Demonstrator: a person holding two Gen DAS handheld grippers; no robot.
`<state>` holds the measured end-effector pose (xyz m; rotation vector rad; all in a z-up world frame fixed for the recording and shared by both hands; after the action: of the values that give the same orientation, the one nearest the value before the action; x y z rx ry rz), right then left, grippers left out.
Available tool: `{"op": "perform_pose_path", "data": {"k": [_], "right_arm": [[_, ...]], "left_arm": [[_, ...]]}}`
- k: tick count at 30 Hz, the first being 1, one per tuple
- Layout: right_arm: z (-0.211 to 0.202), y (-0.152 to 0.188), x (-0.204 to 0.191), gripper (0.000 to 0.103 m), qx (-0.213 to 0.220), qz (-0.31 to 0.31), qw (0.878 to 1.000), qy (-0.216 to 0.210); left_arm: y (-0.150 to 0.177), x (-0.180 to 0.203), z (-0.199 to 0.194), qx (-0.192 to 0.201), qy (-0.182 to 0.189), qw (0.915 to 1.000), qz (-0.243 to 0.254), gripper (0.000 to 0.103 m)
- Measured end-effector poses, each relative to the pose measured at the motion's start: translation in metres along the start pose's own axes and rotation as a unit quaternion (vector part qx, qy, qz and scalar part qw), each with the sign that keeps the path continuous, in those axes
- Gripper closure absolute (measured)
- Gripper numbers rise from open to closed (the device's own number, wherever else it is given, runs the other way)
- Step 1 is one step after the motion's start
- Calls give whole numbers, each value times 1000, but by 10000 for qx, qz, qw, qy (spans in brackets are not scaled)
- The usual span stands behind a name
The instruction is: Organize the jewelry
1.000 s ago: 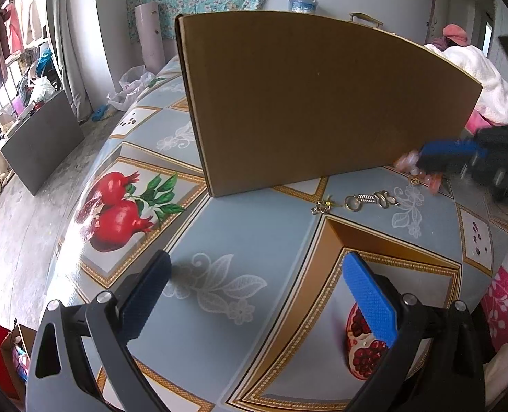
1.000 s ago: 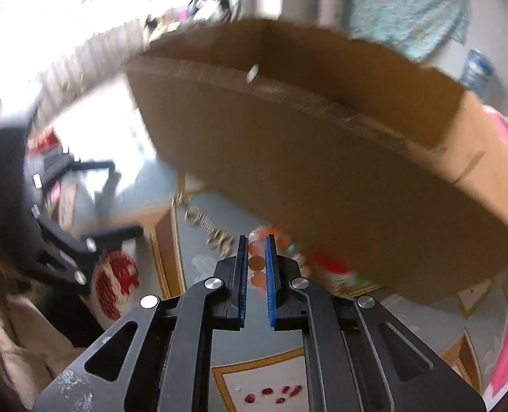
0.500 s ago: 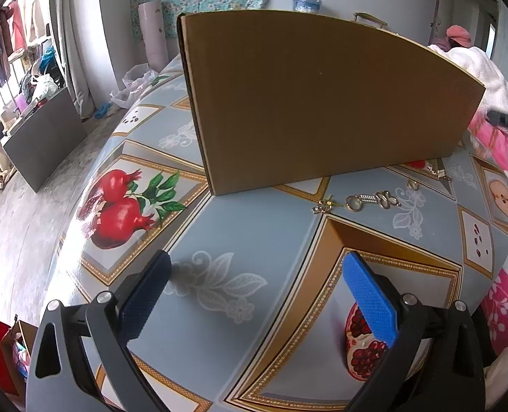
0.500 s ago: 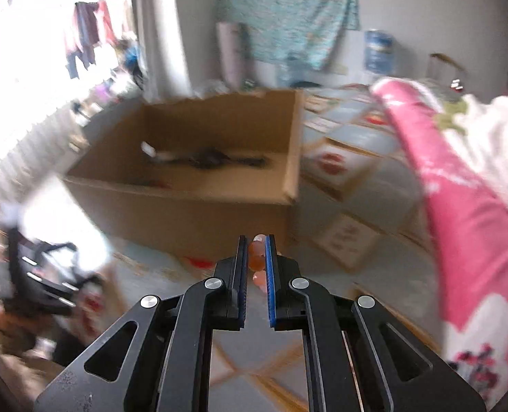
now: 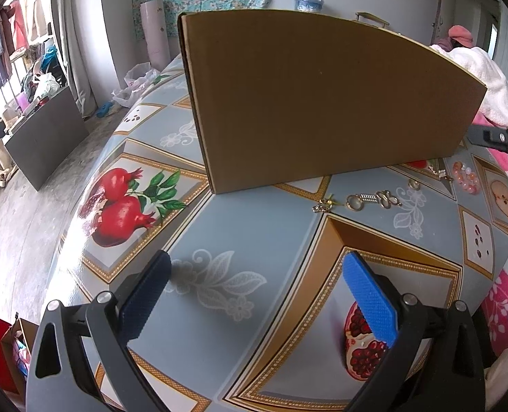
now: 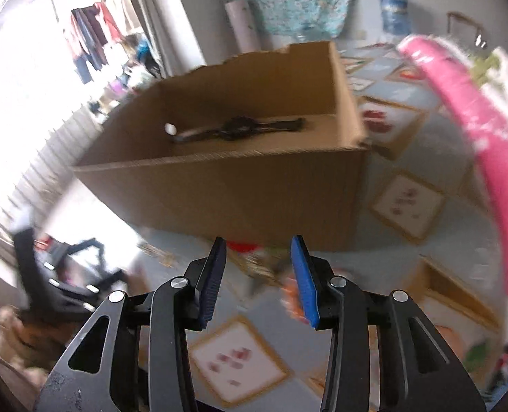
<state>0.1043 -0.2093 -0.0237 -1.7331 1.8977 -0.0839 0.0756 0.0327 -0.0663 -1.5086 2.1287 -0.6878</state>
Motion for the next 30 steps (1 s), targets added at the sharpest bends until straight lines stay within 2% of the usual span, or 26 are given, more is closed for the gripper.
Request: {"op": "perform_pose_path", "data": {"k": [2, 5, 12, 16, 22, 24, 30], "right_arm": [[6, -4, -6, 69, -132, 98, 9993, -334], [16, -4, -20, 69, -204, 108, 9982, -556], [19, 3, -21, 72, -203, 315, 9971, -669], [16, 4, -16, 72, -169, 485, 9958, -753], [15, 5, -14, 70, -114, 540, 9951, -821], [13, 8, -12, 70, -102, 531, 9954, -789], [6, 23, -8, 69, -209, 488, 9961, -701]], "left_arm": [[0, 0, 0, 1, -3, 10000, -1, 4], [0, 0, 0, 15, 7, 10000, 8, 4], [1, 0, -1, 101, 17, 9999, 4, 4], [0, 5, -6, 306, 301, 9991, 12, 6], [-7, 24, -18, 673, 675, 9951, 244, 23], [-10, 29, -18, 699, 783, 9940, 312, 33], [-20, 42, -8, 578, 1023, 9924, 375, 54]]}}
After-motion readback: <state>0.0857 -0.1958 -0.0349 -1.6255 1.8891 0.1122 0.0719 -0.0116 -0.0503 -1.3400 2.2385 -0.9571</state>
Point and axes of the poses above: each gripper's, at about its wrist camera, not at the fingertips, and z roughly the way its jaws point, x to its right, y to its underside, the point moved 2 cm from there along z, roughly the way its jaws point, and after that the axes turned 6 degrees about z, right-handed, at the moved point
